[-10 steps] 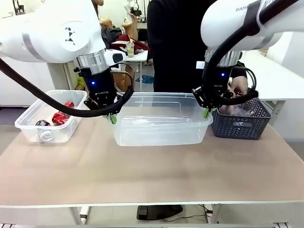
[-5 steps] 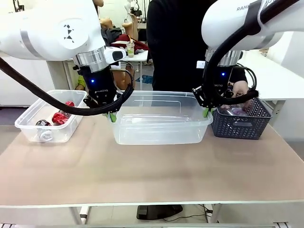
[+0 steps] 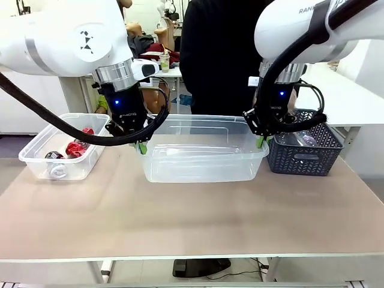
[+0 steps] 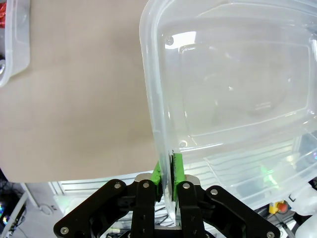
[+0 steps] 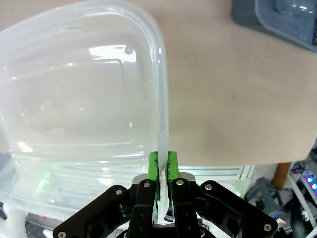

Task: Sort the waste into each basket.
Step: Offer the picked Organizing box to the human.

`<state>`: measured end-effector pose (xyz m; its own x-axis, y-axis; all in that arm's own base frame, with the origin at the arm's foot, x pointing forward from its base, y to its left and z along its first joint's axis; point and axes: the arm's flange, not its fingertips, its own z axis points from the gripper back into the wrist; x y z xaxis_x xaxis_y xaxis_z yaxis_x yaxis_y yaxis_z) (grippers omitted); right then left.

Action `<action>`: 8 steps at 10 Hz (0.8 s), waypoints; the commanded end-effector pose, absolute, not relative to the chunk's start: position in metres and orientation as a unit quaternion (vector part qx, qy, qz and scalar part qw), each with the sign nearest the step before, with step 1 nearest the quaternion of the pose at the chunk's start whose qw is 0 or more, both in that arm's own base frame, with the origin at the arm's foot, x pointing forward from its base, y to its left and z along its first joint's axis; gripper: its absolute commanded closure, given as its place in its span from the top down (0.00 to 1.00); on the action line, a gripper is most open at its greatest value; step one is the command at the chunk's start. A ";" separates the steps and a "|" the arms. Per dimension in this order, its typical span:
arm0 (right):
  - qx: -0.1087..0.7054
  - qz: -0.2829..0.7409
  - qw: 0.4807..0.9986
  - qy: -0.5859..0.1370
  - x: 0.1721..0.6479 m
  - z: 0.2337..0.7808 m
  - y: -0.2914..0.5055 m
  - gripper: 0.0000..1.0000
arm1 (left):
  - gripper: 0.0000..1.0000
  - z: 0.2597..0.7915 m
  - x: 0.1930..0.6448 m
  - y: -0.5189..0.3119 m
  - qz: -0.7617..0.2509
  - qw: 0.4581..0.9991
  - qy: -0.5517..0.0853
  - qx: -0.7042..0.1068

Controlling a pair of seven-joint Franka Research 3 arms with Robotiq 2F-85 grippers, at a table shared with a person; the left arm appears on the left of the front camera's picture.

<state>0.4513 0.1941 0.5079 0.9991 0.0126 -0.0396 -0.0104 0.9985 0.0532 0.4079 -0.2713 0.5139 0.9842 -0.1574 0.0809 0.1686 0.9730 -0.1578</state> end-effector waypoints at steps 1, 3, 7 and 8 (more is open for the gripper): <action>0.030 0.003 0.999 0.017 0.452 0.510 0.193 0.00 | 0.00 0.518 0.404 -0.270 -0.089 0.992 -0.036 -0.076; 0.030 0.003 0.999 0.017 0.452 0.510 0.193 0.00 | 0.00 0.518 0.404 -0.270 -0.089 0.992 -0.036 -0.076; 0.030 0.003 0.999 0.017 0.452 0.510 0.193 0.00 | 0.00 0.518 0.404 -0.270 -0.089 0.992 -0.036 -0.076; 0.030 0.003 0.999 0.017 0.452 0.510 0.193 0.00 | 0.00 0.518 0.404 -0.270 -0.089 0.992 -0.036 -0.076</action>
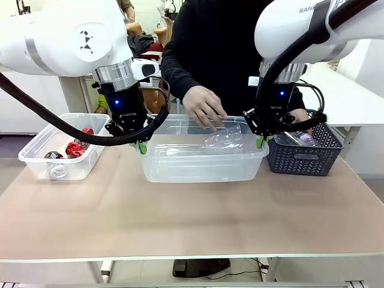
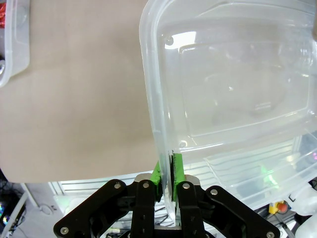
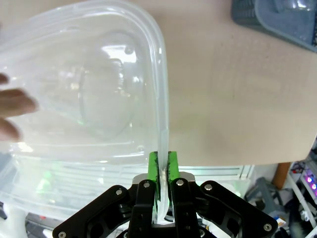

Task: Sort the waste into each basket.
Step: Offer the picked Organizing box to the human.

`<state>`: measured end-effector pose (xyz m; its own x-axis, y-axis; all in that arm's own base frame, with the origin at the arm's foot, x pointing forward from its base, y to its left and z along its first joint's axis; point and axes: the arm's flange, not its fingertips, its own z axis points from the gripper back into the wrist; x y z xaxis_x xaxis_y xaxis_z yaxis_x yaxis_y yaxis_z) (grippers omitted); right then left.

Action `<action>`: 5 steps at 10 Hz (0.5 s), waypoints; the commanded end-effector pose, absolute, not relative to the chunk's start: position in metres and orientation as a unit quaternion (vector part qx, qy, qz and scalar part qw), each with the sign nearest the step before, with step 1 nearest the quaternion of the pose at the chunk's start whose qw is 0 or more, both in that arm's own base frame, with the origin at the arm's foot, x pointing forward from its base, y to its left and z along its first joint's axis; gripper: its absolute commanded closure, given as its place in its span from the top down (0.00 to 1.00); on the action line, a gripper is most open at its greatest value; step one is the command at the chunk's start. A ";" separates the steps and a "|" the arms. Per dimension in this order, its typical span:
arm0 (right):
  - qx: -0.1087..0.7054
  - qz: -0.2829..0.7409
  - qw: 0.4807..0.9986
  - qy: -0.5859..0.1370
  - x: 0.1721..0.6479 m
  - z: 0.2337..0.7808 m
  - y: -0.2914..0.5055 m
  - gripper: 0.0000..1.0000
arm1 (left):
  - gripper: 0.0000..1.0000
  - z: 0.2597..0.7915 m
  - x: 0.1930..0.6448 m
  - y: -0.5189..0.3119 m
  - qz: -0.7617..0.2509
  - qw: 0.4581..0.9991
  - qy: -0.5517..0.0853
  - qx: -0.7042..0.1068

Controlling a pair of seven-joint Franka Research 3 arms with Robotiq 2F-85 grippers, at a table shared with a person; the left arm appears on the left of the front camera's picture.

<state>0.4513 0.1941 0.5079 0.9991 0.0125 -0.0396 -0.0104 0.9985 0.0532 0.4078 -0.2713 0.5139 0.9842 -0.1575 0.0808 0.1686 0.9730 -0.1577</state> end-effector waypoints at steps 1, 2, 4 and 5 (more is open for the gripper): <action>0.030 0.003 0.999 0.017 0.452 0.510 0.193 0.00 | 0.00 0.518 0.404 -0.270 -0.089 0.992 -0.036 -0.076; 0.030 0.003 0.999 0.017 0.452 0.510 0.193 0.00 | 0.00 0.518 0.404 -0.270 -0.089 0.992 -0.036 -0.076; 0.030 0.003 0.999 0.017 0.452 0.510 0.193 0.00 | 0.00 0.518 0.404 -0.270 -0.089 0.992 -0.036 -0.076; 0.030 0.003 0.999 0.017 0.452 0.510 0.193 0.00 | 0.00 0.518 0.404 -0.270 -0.089 0.992 -0.036 -0.076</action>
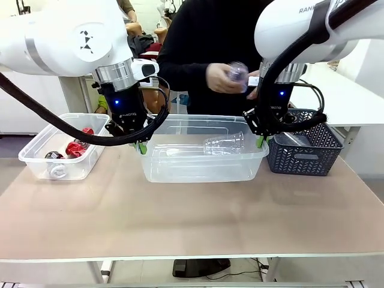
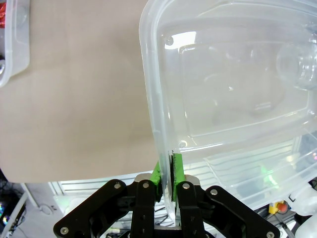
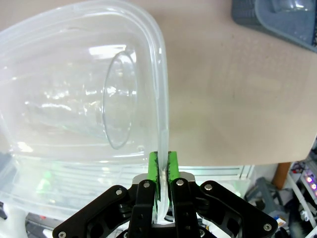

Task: Sort the waste into each basket.
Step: Offer the picked Organizing box to the human.

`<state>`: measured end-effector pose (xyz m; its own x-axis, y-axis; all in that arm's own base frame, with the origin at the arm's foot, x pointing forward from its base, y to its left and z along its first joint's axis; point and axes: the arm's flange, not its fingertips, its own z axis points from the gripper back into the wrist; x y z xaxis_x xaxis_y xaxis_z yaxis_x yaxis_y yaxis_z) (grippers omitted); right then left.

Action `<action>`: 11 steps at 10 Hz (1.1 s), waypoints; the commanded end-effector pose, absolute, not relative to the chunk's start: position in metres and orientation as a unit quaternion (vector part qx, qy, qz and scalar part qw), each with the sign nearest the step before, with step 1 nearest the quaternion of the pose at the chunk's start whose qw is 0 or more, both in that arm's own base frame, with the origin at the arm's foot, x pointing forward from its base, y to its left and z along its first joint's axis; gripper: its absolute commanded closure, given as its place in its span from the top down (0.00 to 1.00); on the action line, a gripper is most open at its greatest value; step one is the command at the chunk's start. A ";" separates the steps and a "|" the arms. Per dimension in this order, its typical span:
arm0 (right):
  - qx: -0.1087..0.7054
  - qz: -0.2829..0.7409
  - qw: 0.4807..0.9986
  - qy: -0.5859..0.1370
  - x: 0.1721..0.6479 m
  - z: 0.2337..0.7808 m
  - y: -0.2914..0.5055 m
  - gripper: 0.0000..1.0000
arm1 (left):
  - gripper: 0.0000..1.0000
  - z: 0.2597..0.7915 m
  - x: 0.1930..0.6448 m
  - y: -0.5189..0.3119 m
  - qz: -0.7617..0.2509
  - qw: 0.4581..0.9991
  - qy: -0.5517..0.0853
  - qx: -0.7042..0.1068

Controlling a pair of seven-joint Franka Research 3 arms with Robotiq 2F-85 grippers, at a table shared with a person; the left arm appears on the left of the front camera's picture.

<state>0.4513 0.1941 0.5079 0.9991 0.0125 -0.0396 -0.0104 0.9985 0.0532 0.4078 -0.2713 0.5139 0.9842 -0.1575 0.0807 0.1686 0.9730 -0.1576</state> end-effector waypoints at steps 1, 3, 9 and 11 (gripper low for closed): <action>0.030 0.003 0.999 0.017 0.452 0.510 0.193 0.00 | 0.00 0.518 0.404 -0.270 -0.089 0.992 -0.036 -0.076; 0.030 0.003 0.999 0.017 0.452 0.510 0.193 0.00 | 0.00 0.518 0.404 -0.270 -0.089 0.992 -0.036 -0.076; 0.030 0.003 0.999 0.017 0.452 0.510 0.193 0.00 | 0.00 0.518 0.404 -0.270 -0.089 0.992 -0.036 -0.076; 0.030 0.003 0.999 0.017 0.452 0.510 0.193 0.00 | 0.00 0.518 0.404 -0.270 -0.089 0.992 -0.036 -0.076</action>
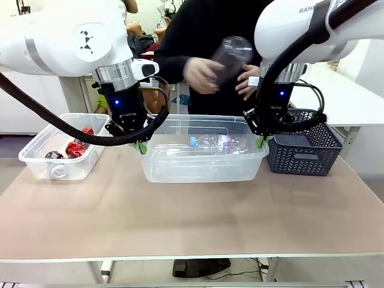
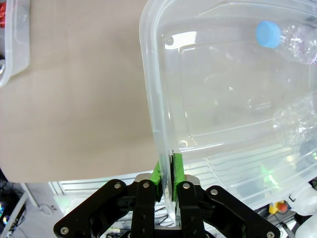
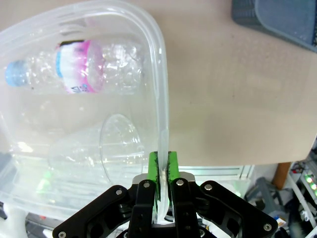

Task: Sort the waste into each basket.
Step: Offer the picked Organizing box to the human.

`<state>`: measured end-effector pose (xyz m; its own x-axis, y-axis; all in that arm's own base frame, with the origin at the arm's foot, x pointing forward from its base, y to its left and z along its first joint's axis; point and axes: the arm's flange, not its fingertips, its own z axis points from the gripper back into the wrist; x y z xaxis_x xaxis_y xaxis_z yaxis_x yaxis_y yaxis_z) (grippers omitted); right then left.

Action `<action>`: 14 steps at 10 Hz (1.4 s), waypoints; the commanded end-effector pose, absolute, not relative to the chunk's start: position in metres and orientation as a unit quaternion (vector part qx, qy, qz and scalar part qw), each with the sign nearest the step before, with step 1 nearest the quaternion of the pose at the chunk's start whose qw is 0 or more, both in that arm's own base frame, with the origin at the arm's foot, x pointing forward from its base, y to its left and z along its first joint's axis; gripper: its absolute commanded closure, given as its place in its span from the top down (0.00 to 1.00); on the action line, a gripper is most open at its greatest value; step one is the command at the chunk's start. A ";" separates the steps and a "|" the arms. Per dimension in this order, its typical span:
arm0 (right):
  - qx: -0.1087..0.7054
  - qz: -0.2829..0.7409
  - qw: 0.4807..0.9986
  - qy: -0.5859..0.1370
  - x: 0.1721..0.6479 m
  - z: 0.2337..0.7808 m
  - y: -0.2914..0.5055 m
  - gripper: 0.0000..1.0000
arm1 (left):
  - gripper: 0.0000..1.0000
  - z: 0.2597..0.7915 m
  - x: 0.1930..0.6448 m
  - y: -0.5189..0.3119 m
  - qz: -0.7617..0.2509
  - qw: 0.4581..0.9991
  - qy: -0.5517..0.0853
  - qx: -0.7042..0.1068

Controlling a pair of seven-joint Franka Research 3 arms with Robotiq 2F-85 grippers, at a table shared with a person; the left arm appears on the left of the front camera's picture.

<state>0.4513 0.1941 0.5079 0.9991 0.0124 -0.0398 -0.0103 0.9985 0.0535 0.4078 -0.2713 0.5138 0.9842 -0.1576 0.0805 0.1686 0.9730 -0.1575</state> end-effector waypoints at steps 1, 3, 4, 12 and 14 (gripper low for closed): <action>0.030 0.003 0.999 0.017 0.452 0.510 0.193 0.00 | 0.00 0.518 0.404 -0.270 -0.089 0.992 -0.036 -0.076; 0.030 0.003 0.999 0.017 0.452 0.510 0.193 0.00 | 0.00 0.518 0.404 -0.270 -0.089 0.992 -0.036 -0.076; 0.030 0.003 0.999 0.017 0.452 0.510 0.193 0.00 | 0.00 0.518 0.404 -0.270 -0.089 0.992 -0.036 -0.076; 0.030 0.003 0.999 0.017 0.452 0.510 0.193 0.00 | 0.00 0.518 0.404 -0.270 -0.089 0.992 -0.036 -0.076; 0.030 0.003 0.999 0.017 0.452 0.510 0.193 0.00 | 0.00 0.518 0.404 -0.270 -0.089 0.992 -0.036 -0.076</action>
<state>0.4513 0.1941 0.5079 0.9991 0.0123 -0.0399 -0.0102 0.9985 0.0538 0.4078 -0.2713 0.5137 0.9842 -0.1577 0.0800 0.1687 0.9730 -0.1574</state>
